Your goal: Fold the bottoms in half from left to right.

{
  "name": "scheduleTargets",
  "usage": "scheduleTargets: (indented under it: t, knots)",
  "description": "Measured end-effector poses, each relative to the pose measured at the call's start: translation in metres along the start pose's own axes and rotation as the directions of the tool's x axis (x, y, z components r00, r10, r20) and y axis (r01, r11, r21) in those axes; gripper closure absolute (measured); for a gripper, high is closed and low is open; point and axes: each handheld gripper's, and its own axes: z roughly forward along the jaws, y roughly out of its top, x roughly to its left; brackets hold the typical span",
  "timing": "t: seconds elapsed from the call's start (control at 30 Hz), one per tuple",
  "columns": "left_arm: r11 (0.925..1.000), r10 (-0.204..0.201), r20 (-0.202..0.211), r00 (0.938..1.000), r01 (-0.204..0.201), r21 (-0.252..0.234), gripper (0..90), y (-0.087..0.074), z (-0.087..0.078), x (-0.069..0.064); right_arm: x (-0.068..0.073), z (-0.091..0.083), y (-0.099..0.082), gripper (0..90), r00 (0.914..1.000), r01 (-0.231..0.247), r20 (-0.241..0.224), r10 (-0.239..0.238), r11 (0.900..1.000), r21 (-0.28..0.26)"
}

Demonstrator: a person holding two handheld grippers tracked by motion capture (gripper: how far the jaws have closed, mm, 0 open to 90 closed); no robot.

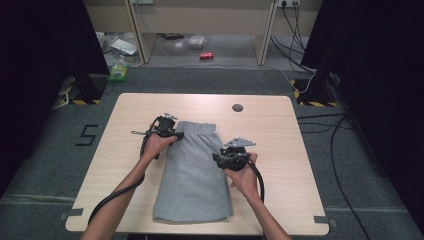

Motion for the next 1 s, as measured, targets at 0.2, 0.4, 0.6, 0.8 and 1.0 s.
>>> scheduleTargets:
  t: [0.2, 0.4, 0.6, 0.8, 1.0]
  knots:
    - [1.0, -0.001, -0.001, 1.0, 0.001, 0.001, 60.0, 0.0, 0.0, 0.0, -0.01, 0.001, 0.005, 59.3, 0.9998, -0.019, 0.011, 0.019, 0.9998, -0.005]
    - [1.0, 0.0, -0.001, 1.0, 0.0, 0.004, 60.0, 0.0, 0.0, 0.0, -0.017, 0.004, 0.011, 58.3, 0.9993, -0.03, 0.023, 0.03, 0.9995, -0.011]
    - [1.0, -0.002, -0.002, 1.0, 0.002, 0.002, 60.0, 0.0, 0.0, 0.0, -0.024, 0.006, 0.014, 55.7, 0.999, -0.034, 0.03, 0.034, 0.9994, -0.008]
    - [1.0, -0.002, -0.001, 1.0, 0.002, 0.003, 60.1, 0.0, 0.0, 0.0, -0.032, 0.014, 0.026, 54.2, 0.9985, -0.044, 0.032, 0.045, 0.9986, -0.027]
    - [1.0, -0.001, -0.001, 1.0, 0.001, 0.005, 60.0, 0.001, 0.0, 0.0, -0.036, 0.026, 0.033, 52.4, 0.9975, -0.06, 0.037, 0.061, 0.9981, -0.015]
